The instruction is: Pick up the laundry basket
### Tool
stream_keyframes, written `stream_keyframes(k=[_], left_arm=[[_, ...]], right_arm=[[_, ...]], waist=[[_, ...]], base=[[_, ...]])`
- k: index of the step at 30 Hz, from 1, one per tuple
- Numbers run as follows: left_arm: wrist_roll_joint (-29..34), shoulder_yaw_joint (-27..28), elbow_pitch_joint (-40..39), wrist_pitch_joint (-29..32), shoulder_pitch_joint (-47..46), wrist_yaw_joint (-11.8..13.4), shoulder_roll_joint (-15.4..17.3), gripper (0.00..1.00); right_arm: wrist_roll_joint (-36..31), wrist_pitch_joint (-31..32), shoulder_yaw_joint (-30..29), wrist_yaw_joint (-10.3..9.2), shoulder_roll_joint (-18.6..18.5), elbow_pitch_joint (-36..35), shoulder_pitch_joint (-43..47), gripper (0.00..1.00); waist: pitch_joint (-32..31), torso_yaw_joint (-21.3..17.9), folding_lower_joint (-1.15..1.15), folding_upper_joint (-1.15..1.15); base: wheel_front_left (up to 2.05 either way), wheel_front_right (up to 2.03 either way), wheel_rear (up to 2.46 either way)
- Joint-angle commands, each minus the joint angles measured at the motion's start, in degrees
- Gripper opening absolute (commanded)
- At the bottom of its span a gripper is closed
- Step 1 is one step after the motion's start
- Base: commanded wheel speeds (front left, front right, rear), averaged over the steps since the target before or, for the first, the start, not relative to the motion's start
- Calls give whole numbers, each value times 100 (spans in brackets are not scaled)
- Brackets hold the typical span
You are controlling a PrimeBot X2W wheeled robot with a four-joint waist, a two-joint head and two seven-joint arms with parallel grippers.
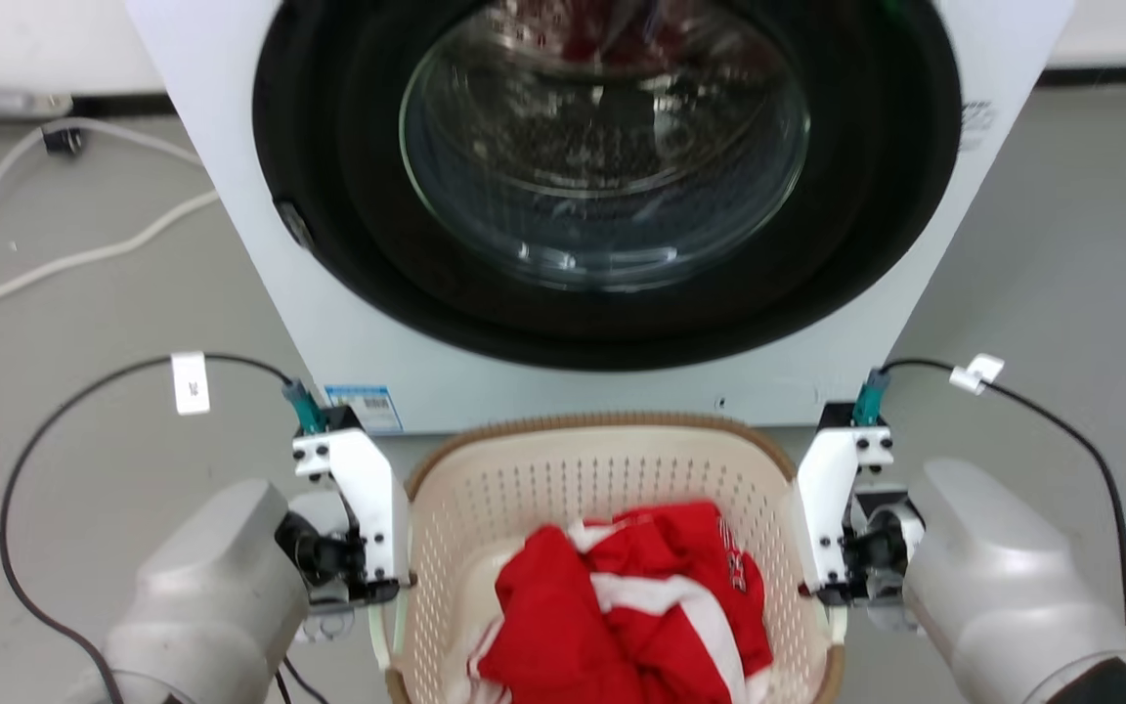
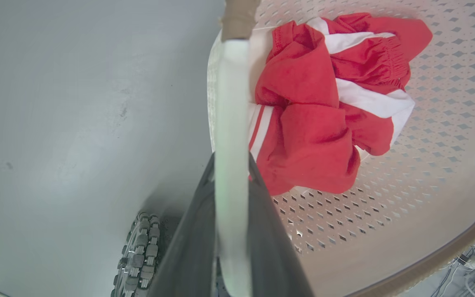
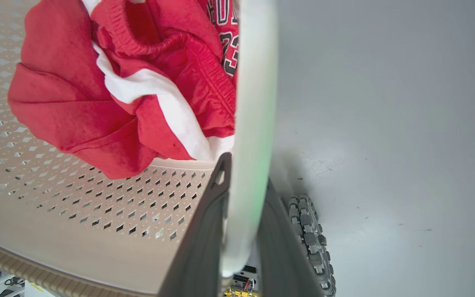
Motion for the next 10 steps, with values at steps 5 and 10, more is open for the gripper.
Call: stream_keyframes(k=[5,10], left_arm=[[-184,-21,26,144,277,-77,-345,0],[-229,-39,90,186,397,-77,-412,0]], right_arm=[[187,174,101,77,179,-61,297,0],[261,187,198,77,183,-57,379,0]], waist=[[-560,-46,1,0],[-694,-41,1,0]], base=[[0,0,0],[0,0,0]])
